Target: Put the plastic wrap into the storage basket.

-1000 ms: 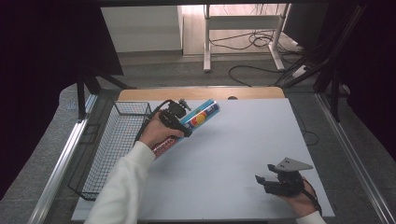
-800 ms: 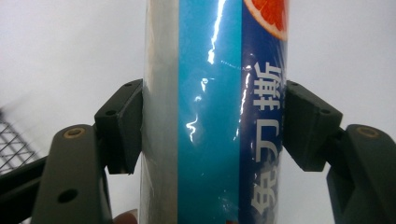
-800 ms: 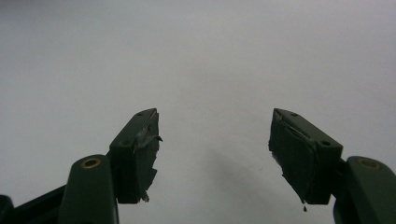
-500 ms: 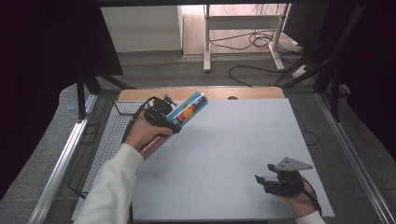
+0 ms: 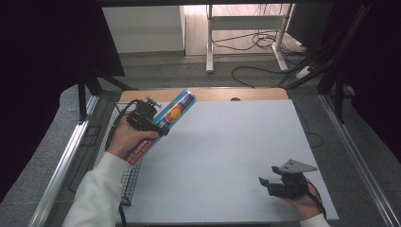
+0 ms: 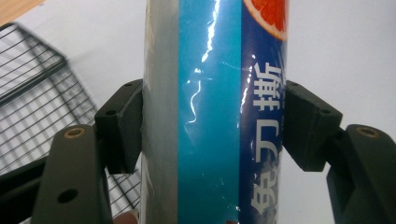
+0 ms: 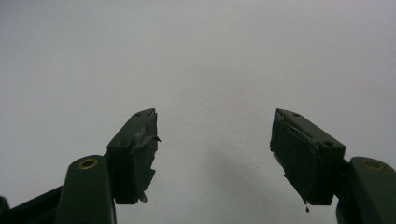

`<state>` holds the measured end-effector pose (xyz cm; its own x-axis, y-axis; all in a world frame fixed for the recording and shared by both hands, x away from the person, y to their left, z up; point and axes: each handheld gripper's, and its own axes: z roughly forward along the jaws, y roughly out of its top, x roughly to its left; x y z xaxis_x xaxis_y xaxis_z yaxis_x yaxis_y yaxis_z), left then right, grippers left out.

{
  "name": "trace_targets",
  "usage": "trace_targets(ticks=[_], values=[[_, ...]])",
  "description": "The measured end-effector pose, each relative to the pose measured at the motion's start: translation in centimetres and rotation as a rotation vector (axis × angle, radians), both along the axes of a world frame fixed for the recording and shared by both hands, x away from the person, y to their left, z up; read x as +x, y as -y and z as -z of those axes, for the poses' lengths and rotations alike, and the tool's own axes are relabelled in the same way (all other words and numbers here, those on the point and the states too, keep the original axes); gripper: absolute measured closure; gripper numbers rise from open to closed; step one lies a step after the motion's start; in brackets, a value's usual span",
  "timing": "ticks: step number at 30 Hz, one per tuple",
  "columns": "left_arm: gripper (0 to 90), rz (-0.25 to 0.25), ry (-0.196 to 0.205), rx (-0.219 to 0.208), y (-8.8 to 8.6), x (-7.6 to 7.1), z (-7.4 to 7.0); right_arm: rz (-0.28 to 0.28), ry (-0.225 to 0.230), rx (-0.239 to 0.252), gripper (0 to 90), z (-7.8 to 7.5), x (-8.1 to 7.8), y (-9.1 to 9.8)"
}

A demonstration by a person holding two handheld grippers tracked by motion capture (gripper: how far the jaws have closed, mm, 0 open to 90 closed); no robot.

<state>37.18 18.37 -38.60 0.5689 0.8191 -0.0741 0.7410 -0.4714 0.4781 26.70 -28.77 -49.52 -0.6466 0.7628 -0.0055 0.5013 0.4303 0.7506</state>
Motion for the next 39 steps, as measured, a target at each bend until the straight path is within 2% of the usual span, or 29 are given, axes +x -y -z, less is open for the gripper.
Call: trace_targets(ticks=[7, 11, 14, 22, 29, 39], values=[[31.3, -0.066, -0.001, 0.005, -2.8, -0.9, -0.1, 0.001, 0.0, -0.003, 31.6, -0.1, 0.0, 0.0], [31.3, -0.102, -0.022, -0.002, -4.4, -1.2, -0.1, 0.001, 0.001, -0.007, 31.4, -0.1, 0.0, 0.0], [31.3, -0.152, -0.027, 0.012, -5.8, -1.3, 0.3, 0.0, 0.0, -0.007, 31.3, -0.1, 0.0, 0.0], [31.3, -0.251, -0.049, -0.007, -8.9, -1.2, 1.6, 0.002, -0.006, -0.013, 31.0, 0.0, 0.1, 0.1], [31.3, -0.325, -0.08, -0.013, -10.6, -1.0, 3.2, 0.002, -0.005, -0.016, 30.7, 0.1, 0.2, 0.0], [31.3, -0.374, -0.114, 0.017, -11.2, -0.6, 5.0, 0.004, -0.007, -0.02, 30.6, 0.2, 0.2, 0.1]])
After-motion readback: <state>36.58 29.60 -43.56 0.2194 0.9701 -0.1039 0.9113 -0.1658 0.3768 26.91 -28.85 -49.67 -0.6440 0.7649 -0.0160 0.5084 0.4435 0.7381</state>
